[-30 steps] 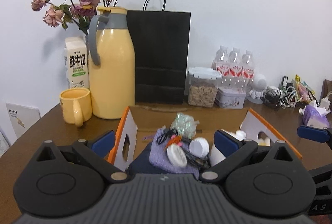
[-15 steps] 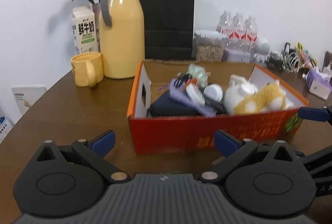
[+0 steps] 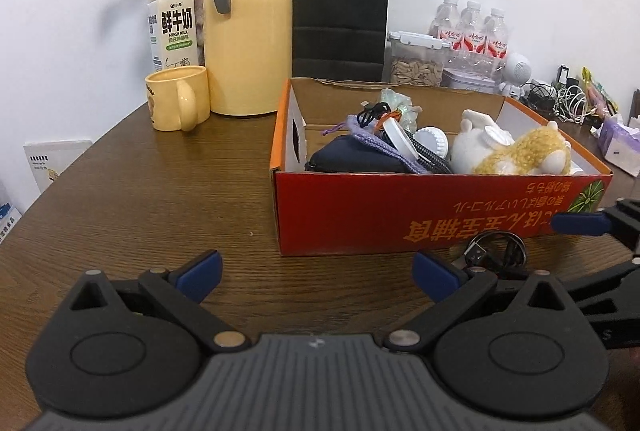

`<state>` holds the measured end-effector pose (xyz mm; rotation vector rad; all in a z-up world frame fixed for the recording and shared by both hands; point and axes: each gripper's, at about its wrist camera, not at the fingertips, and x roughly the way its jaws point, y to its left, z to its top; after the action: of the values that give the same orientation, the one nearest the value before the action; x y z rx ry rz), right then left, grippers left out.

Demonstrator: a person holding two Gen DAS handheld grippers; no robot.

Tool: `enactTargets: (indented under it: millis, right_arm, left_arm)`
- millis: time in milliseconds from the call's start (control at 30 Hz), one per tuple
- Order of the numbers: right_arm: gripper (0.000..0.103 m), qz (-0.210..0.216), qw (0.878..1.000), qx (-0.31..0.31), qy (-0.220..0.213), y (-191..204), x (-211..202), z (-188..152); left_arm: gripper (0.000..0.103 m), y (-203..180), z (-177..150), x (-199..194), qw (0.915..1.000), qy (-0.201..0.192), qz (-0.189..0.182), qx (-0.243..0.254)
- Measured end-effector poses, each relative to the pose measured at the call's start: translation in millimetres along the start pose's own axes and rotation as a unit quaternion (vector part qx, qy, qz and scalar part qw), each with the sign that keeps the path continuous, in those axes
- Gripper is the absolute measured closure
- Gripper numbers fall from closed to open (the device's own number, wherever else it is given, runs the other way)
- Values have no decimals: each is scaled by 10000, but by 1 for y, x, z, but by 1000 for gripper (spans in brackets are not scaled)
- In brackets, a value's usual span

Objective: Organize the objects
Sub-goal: 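Grasp the black cable coil with the right gripper while the left grasps the clear plastic strip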

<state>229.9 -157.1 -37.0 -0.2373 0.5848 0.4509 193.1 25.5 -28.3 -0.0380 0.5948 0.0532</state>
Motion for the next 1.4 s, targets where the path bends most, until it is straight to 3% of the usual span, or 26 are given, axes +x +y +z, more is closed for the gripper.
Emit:
enactTargets:
  millis: [333,1000,1400]
  right_arm:
    - [47,453,9988,110,152,4,13,4]
    - [51,430,9984,177,-327,0,-11,0]
    - [51,95,9975,530,-465,-32,-31,-13]
  left_arm:
    - [0,0,-1,2,9999,35,-86,-38]
    - [0,-5,-4,9,9999,132,-96,-23]
    - [0,-48,-3,21,9972,357,-465,473]
